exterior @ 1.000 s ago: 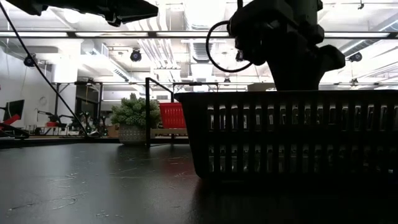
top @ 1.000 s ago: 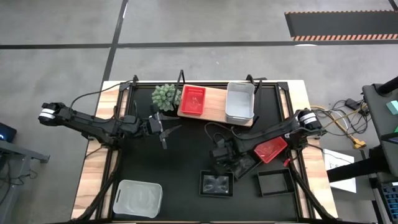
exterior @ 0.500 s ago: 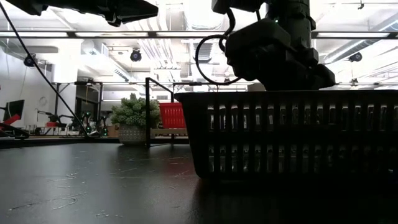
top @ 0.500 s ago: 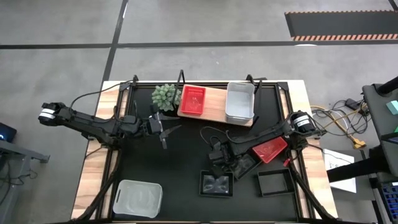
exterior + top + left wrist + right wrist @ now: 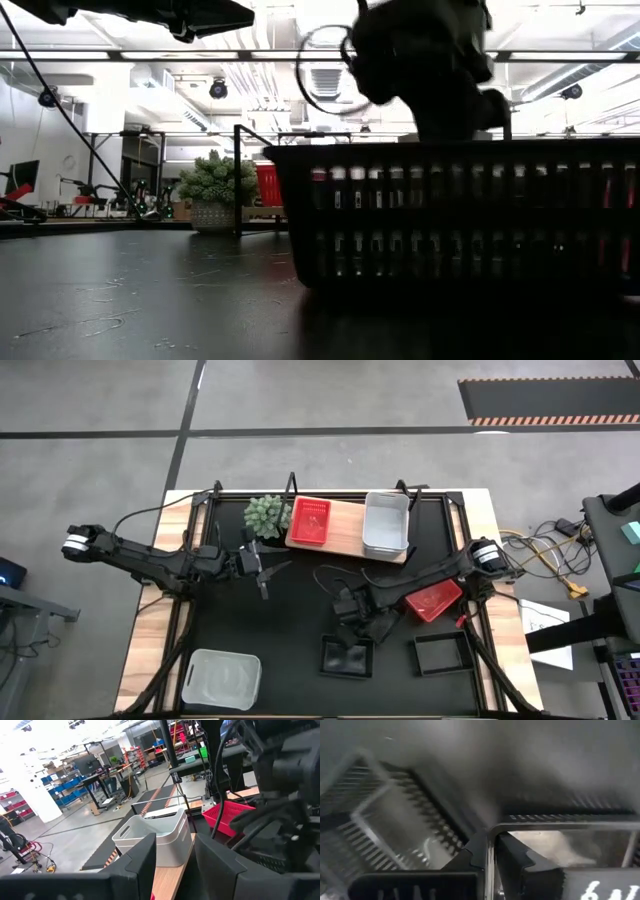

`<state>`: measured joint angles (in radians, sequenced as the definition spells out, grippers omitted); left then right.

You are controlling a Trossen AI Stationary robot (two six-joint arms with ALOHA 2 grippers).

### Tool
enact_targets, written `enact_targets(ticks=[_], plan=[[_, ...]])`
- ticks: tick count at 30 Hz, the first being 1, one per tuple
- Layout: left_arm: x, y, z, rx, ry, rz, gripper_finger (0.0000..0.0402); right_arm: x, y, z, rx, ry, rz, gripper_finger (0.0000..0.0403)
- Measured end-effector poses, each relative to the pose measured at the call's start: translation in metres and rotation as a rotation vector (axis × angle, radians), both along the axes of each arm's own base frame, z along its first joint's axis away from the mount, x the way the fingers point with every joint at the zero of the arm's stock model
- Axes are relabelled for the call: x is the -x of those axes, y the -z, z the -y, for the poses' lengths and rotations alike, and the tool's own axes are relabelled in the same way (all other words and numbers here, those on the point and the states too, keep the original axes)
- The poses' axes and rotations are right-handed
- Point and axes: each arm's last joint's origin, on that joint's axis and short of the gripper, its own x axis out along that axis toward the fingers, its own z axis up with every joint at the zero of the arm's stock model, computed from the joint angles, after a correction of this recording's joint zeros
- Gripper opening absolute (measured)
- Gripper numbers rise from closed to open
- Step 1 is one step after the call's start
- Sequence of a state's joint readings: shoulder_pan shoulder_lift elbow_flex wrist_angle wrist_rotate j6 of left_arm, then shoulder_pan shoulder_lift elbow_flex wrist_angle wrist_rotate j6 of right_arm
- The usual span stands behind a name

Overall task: Stack baskets on shelf by color
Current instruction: Put the top black basket on the shelf

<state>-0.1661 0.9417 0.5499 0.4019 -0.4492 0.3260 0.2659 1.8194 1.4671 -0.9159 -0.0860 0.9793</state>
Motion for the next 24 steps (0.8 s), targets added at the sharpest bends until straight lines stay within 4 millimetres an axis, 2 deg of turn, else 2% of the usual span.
enact_targets(ticks=[6,11,14,20,24], plan=[[0.000,0.000,0.000,0.000,0.000,0.000,0.0121,-0.014,-0.034,-0.004,0.011,-0.175,0.127,0.0017],[0.000,0.000,0.000,0.000,0.000,0.000,0.0121,-0.026,-0.071,-0.008,0.018,-0.394,0.288,0.0017],[0.000,0.000,0.000,0.000,0.000,0.000,0.0121,-0.031,-0.096,-0.009,0.061,-0.460,0.377,0.0016],[0.000,0.000,0.000,0.000,0.000,0.000,0.0121,-0.031,-0.141,0.002,0.274,-0.514,0.460,0.0017],[0.000,0.000,0.000,0.000,0.000,0.000,0.0121,-0.031,-0.159,0.017,0.435,-0.524,0.472,0.0017]])
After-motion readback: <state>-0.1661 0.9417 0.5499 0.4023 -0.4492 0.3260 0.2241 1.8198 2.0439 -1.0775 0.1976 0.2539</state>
